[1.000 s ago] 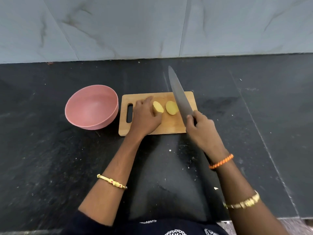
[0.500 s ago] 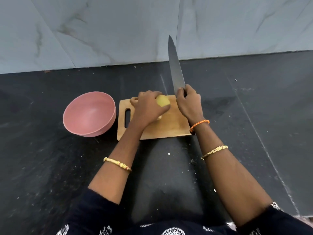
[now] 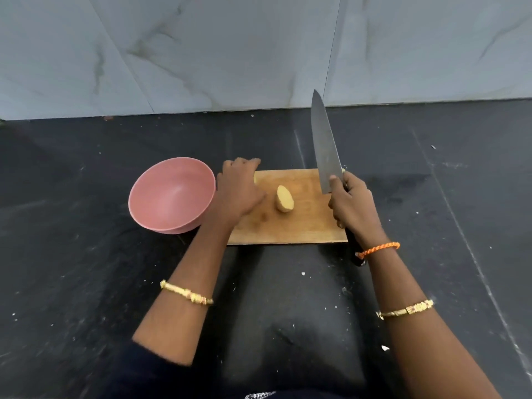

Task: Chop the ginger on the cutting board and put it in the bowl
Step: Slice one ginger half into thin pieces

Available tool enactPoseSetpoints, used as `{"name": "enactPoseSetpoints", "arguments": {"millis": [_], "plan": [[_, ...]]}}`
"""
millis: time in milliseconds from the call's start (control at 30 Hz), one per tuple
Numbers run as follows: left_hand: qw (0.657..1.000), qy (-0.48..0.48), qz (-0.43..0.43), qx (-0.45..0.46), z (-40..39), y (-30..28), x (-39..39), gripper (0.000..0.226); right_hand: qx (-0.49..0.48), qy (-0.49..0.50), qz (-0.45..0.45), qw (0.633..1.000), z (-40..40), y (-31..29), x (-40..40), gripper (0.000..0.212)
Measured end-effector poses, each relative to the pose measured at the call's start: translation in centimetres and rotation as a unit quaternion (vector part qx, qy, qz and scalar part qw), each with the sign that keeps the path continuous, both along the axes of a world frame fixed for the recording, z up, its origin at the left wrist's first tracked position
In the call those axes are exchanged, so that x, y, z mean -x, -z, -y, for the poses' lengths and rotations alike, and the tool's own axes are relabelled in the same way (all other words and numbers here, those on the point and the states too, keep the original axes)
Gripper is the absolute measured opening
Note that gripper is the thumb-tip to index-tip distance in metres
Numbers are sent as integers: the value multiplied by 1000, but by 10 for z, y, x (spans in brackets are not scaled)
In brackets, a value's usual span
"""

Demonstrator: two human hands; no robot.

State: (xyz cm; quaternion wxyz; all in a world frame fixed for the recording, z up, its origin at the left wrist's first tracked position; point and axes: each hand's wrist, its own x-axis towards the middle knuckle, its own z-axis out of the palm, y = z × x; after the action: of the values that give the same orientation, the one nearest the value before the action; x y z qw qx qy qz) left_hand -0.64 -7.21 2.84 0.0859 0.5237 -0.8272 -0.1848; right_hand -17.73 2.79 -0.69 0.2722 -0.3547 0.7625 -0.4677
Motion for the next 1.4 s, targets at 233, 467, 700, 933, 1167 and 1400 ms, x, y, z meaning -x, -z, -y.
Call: {"name": "enactPoseSetpoints", "arguments": {"millis": [233, 467, 700, 933, 1167, 1400], "plan": [[992, -78, -98, -32, -56, 25, 31, 37, -24, 10, 34, 999, -30, 8, -10, 39], [987, -56, -140, 53, -68, 30, 49, 28, -23, 22, 55, 998, -48, 7, -6, 35], [991, 15, -127, -32, -65, 31, 52, 41, -44, 19, 65, 997, -59, 13, -5, 30], [978, 21, -203, -45, -49, 37, 46, 54, -114, -50, 0, 992, -54, 11, -4, 38], [972, 49, -221, -64, -35, 40, 44, 46, -144, -87, -35, 985, -37, -1, -1, 33], [963, 38, -260, -52, -36, 46, 43, 48, -185, -110, -41, 976, -27, -9, -5, 30]]}}
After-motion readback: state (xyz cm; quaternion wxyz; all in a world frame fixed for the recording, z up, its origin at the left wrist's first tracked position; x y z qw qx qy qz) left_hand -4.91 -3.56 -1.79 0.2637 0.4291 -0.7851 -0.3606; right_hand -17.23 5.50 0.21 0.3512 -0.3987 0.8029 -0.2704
